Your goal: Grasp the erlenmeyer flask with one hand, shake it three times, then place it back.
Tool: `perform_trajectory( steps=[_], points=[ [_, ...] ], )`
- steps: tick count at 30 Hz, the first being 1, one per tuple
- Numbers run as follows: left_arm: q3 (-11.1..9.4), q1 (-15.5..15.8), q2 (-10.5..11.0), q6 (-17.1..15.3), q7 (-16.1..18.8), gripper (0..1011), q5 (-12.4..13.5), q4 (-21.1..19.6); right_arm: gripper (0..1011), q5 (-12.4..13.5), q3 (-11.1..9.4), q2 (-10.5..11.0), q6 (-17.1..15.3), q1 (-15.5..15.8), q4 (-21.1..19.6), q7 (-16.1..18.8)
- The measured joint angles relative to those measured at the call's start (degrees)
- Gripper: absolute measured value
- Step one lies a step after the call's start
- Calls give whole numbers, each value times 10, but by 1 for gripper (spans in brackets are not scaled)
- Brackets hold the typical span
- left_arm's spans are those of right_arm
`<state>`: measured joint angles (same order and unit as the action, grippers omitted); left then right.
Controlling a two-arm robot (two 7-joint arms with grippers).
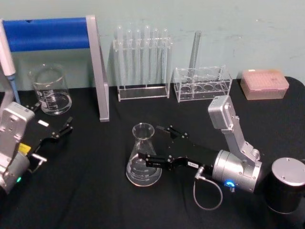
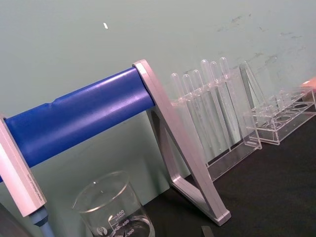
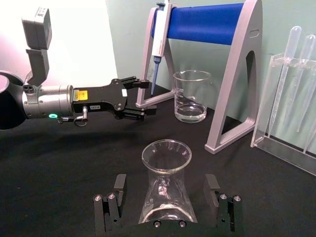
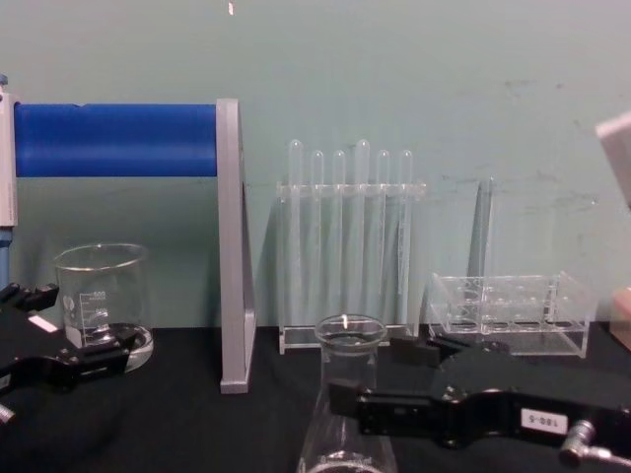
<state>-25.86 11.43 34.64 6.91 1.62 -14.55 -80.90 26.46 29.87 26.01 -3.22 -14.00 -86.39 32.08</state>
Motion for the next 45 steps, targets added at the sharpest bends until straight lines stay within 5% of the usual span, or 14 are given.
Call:
perform_trajectory(
  steps=[24, 32, 38, 45],
  points=[
    [0, 0, 0, 0, 0, 1001, 0, 0, 1000, 15, -30, 50, 3, 28, -31, -14],
    [0, 0, 0, 0, 0, 1001, 0, 0, 1000, -7, -55, 11, -9, 31, -21, -102],
    [0, 0, 0, 0, 0, 1001, 0, 0, 1000, -50, -69, -39, 15, 33, -4, -187],
    [0, 0, 0, 0, 0, 1001, 0, 0, 1000, -82, -74, -86, 36, 29, 25, -246]
  ],
)
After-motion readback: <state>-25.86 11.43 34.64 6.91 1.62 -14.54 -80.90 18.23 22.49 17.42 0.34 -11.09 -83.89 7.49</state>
